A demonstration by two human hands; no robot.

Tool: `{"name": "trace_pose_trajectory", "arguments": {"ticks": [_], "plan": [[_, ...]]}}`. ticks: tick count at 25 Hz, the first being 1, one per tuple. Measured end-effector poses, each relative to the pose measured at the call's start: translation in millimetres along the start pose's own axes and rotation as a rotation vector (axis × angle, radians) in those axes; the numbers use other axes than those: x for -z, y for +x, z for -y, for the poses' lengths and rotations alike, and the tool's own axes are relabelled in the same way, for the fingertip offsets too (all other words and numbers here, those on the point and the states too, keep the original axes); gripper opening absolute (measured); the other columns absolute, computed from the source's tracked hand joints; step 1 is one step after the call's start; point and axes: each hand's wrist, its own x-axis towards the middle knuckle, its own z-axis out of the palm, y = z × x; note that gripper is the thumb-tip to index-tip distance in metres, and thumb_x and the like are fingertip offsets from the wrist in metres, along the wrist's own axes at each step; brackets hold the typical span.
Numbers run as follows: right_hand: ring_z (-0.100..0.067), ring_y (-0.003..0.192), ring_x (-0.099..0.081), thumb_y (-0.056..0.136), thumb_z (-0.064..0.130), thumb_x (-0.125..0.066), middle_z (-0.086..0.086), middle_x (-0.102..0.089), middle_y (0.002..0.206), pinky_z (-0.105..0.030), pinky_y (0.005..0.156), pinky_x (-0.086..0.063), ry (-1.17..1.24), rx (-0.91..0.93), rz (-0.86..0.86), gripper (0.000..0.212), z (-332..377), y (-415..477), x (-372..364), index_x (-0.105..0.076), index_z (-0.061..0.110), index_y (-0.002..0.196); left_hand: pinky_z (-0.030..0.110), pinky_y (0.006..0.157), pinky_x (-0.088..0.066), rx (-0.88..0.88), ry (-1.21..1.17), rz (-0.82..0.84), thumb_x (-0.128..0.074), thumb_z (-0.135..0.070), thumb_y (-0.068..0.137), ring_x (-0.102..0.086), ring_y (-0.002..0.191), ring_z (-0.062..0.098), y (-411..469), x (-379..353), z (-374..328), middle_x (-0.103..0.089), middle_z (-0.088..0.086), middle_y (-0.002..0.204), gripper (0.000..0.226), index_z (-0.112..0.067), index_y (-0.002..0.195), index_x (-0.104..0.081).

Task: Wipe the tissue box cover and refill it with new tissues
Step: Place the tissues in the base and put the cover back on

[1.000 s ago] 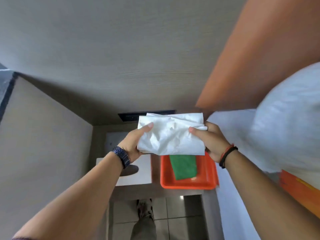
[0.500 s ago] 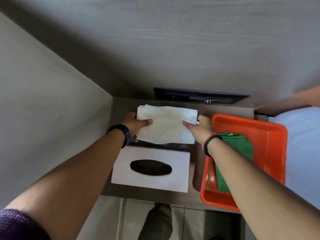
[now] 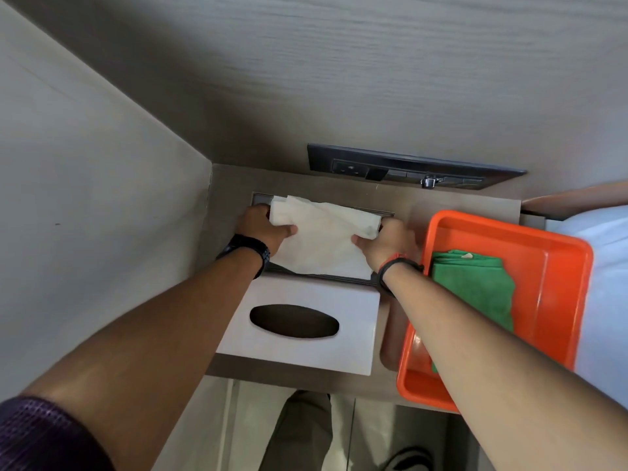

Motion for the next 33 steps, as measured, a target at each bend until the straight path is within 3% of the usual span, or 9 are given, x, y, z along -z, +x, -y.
{"name": "trace_pose_trajectory", "arguments": {"ticks": [9,11,13,15,16,19,21,29,33], "plan": [[-0.043,0.095,-0.064,0.075,0.040,-0.077,-0.019,-0.066,0.107,-0.037,0.065,-0.042,-0.356,0.148,-0.132,0.059,3,-11,4,-0.046,0.010,0.115,0.043,0.081,-0.051,-0.010,0.263,-0.046,-0.089,-0.037,0.054,-0.057,0.100,0.033,-3,6,0,-0.060,0.012,0.113,0.075,-0.013,0.113,-0.049],[-0.040,0.094,-0.063,0.075,0.035,-0.077,-0.016,-0.061,0.108,-0.038,0.062,-0.043,-0.528,0.313,-0.240,0.057,3,-20,2,-0.048,0.012,0.119,0.047,0.075,-0.051,-0.261,0.413,-0.222,-0.093,-0.028,0.047,-0.055,0.097,0.037,-8,3,1,-0.056,0.017,0.114,0.087,-0.016,0.117,-0.043],[-0.036,0.087,-0.061,0.074,0.016,-0.073,-0.014,-0.061,0.102,-0.038,0.062,-0.047,-0.672,0.595,-0.436,0.040,3,-28,-2,-0.058,0.014,0.111,0.047,0.067,-0.050,-0.646,0.640,-0.377,-0.091,-0.013,0.047,-0.056,0.089,0.040,-15,-4,1,-0.059,0.020,0.107,0.077,-0.013,0.113,-0.051],[-0.036,0.087,-0.062,0.071,0.005,-0.069,-0.015,-0.065,0.100,-0.039,0.065,-0.050,-0.655,0.857,-0.483,0.030,-1,-30,-6,-0.066,0.013,0.100,0.047,0.069,-0.051,-1.022,0.717,-0.301,-0.086,-0.006,0.056,-0.059,0.090,0.041,-20,-8,-2,-0.063,0.020,0.106,0.056,-0.009,0.107,-0.062],[-0.037,0.093,-0.062,0.072,0.006,-0.071,-0.016,-0.065,0.105,-0.041,0.070,-0.051,-0.642,0.930,-0.392,0.029,-4,-28,-8,-0.067,0.012,0.100,0.049,0.076,-0.051,-1.142,0.742,-0.187,-0.083,-0.011,0.064,-0.060,0.097,0.041,-20,-8,0,-0.063,0.020,0.112,0.051,-0.008,0.111,-0.062],[-0.036,0.133,-0.040,0.087,0.032,-0.064,-0.020,-0.045,0.141,-0.045,0.102,-0.040,-0.727,0.829,0.012,0.050,-13,-21,-13,-0.053,0.015,0.132,0.045,0.104,-0.032,-1.054,0.952,0.118,-0.065,-0.038,0.084,-0.037,0.131,0.033,-17,-4,10,-0.038,0.014,0.147,0.069,-0.009,0.140,-0.038],[-0.031,0.145,-0.021,0.093,0.041,-0.054,-0.016,-0.024,0.156,-0.043,0.114,-0.025,-0.735,0.756,0.074,0.060,-19,-15,-16,-0.034,0.022,0.146,0.038,0.112,-0.012,-0.994,1.080,0.163,-0.055,-0.045,0.089,-0.014,0.142,0.026,-9,-5,16,-0.015,0.010,0.156,0.079,-0.010,0.148,-0.015],[-0.023,0.149,0.008,0.099,0.047,-0.035,-0.007,0.010,0.162,-0.034,0.115,0.005,-0.759,0.682,0.146,0.065,-24,-9,-24,-0.001,0.030,0.152,0.032,0.107,0.006,-0.928,1.133,0.179,-0.055,-0.042,0.089,0.002,0.143,0.022,3,-13,24,0.002,0.007,0.158,0.087,-0.013,0.148,0.001],[-0.024,0.149,0.004,0.098,0.045,-0.039,-0.007,0.004,0.163,-0.038,0.119,-0.002,-0.739,0.681,0.149,0.065,-22,-15,-15,-0.007,0.028,0.152,0.032,0.108,0.004,-0.958,1.067,0.137,-0.061,-0.041,0.086,-0.002,0.143,0.025,-2,-13,26,-0.003,0.009,0.158,0.090,-0.011,0.149,-0.004]]}}
